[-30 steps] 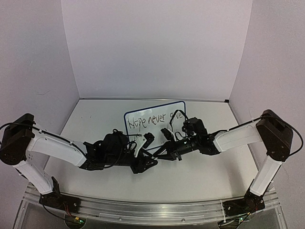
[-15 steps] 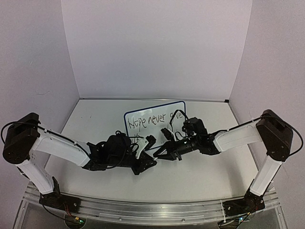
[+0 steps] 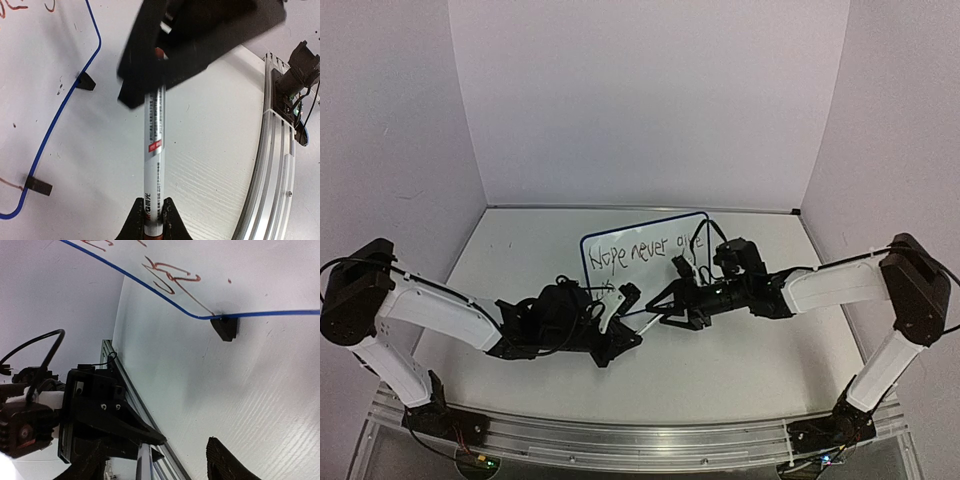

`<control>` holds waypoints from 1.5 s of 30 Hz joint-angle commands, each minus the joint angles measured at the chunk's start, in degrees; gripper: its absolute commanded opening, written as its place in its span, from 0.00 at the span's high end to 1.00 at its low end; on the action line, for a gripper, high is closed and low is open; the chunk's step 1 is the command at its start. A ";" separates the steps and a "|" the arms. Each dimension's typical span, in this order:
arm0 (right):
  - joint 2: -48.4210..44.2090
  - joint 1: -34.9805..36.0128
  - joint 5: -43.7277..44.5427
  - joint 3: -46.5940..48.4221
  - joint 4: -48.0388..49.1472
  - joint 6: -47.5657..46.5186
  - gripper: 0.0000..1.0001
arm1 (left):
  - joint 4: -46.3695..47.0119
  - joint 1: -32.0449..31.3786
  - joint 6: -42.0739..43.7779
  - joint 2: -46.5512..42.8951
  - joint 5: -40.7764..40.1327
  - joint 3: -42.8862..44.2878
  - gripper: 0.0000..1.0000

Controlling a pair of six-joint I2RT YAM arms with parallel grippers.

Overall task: Write a sentence on the whiteboard
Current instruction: Put down the whiteboard marker at the center of the board.

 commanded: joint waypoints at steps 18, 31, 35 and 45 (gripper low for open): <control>-24.92 -25.56 25.08 -9.19 -22.83 -14.41 0.02 | -24.51 18.64 -19.05 -25.55 -9.70 -12.18 1.00; -29.54 -28.50 37.96 -9.22 -25.13 -18.80 0.02 | -23.92 37.11 -17.43 -10.75 -5.62 -6.89 0.89; -30.77 -28.53 41.08 -9.24 -25.07 -20.37 0.02 | -22.85 39.26 -15.95 -4.39 -5.57 -3.76 0.82; -33.43 -28.51 44.21 -10.13 -25.60 -22.79 0.02 | -21.99 41.26 -15.21 -3.67 -11.15 -2.99 0.40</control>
